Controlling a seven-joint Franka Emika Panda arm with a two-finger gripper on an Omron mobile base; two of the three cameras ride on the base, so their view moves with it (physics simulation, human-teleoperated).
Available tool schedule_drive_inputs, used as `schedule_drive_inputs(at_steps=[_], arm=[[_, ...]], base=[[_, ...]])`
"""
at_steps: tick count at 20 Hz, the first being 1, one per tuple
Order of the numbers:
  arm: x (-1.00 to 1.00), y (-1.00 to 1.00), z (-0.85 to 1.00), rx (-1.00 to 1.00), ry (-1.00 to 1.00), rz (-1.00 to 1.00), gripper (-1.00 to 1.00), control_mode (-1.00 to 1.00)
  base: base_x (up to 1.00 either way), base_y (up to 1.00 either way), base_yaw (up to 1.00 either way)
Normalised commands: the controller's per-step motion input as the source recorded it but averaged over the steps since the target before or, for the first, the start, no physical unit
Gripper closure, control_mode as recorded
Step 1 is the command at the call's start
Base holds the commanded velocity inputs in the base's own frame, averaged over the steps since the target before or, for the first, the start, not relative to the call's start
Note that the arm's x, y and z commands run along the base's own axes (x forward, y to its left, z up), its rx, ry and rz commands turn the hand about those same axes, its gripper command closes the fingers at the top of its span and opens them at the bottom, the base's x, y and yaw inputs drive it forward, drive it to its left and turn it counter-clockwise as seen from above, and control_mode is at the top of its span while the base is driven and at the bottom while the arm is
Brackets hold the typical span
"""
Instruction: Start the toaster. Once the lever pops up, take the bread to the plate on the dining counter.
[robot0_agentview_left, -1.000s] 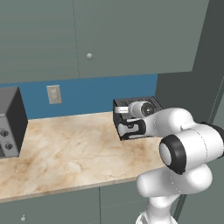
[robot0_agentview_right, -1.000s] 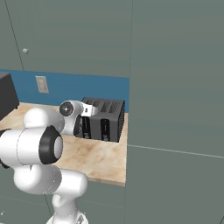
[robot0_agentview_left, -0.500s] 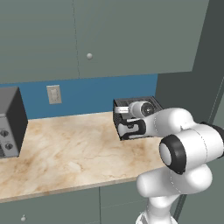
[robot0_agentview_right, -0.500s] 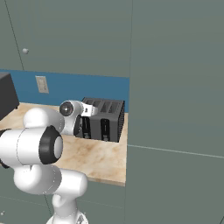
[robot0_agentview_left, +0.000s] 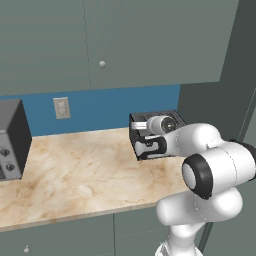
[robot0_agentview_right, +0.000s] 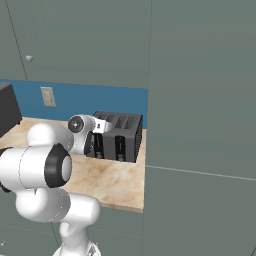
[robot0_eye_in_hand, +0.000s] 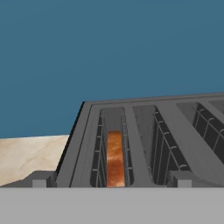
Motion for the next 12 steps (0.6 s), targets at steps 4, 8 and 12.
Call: schedule_drive_inputs(at_steps=[4, 8, 12], arm=[[0.0, 0.0, 0.0, 0.0, 0.0, 0.0, -1.0, -1.0], [0.0, 0.0, 0.0, 0.0, 0.0, 0.0, -1.0, -1.0], [0.0, 0.0, 0.0, 0.0, 0.0, 0.0, -1.0, -1.0]], base=[[0.0, 0.0, 0.0], [0.0, 0.0, 0.0], [0.0, 0.0, 0.0]])
